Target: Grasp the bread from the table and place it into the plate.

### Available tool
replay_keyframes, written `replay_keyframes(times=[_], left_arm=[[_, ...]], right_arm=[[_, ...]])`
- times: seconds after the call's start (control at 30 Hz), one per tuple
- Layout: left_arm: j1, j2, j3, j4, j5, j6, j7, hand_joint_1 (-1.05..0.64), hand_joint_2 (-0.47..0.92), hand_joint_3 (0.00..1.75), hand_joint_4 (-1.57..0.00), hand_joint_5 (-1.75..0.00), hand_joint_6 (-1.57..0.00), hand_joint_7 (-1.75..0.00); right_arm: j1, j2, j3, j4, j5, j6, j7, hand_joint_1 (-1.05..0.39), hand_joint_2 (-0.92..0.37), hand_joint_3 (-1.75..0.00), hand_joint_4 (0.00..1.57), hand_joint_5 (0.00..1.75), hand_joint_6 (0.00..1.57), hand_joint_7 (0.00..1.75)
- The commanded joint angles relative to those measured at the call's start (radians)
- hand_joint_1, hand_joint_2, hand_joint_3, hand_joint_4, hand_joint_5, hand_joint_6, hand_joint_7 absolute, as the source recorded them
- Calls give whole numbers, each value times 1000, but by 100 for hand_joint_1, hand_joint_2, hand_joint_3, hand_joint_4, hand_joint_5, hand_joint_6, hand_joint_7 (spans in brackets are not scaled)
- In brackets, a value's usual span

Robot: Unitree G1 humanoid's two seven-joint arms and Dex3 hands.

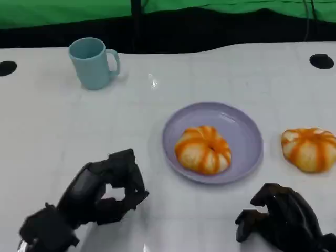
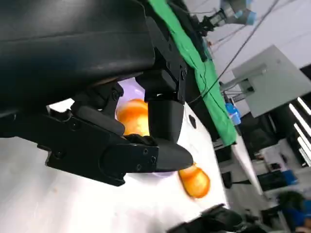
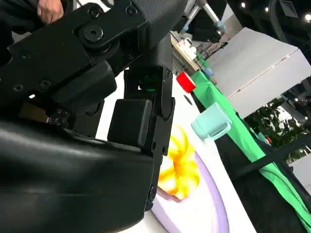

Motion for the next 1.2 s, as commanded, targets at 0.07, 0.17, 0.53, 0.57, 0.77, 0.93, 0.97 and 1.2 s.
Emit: replay_keyframes(times=[0.07,0.17,0.53,0.57,0.77,0.93,0.97,1.2], left_arm=[[72,-28,43,-91,-98,144,-90,-72,92,37,-72,-175,-56,-174],[115,-52,70,-164,-196,301,-140,-70,92,40,-74,-175,-56,-175],[145,-82,147,-254,-305,590,-265,-73,92,25,-81,-175,-60,-175],[144,-86,154,-256,-307,607,-267,-74,92,23,-82,-175,-61,-175],[135,-104,185,-247,-306,633,-300,-74,92,24,-83,-175,-62,-175],[130,-114,197,-242,-291,646,-302,-75,92,23,-83,-175,-62,-175],[128,-117,199,-238,-293,647,-307,-75,92,22,-83,-175,-62,-175],[113,-127,212,-210,-291,644,-330,-75,92,22,-84,-175,-63,-175]], right_arm=[[8,-8,-7,-23,8,9,-10,-103,-71,0,157,70,157,32],[7,-8,-6,-28,9,16,-13,-102,-70,0,157,71,157,33],[3,-9,-10,-18,14,14,-1,-101,-70,0,157,70,157,32],[3,-9,-11,-18,16,16,-1,-101,-69,0,157,70,157,32],[1,-13,-11,-16,17,14,3,-101,-70,0,157,69,157,31],[1,-16,-12,-11,8,-2,1,-102,-71,-1,157,69,157,32],[-1,-18,-12,-6,8,-4,5,-102,-71,-1,157,70,157,32],[-19,-19,-17,32,5,-28,19,-101,-71,-1,157,71,157,34]])
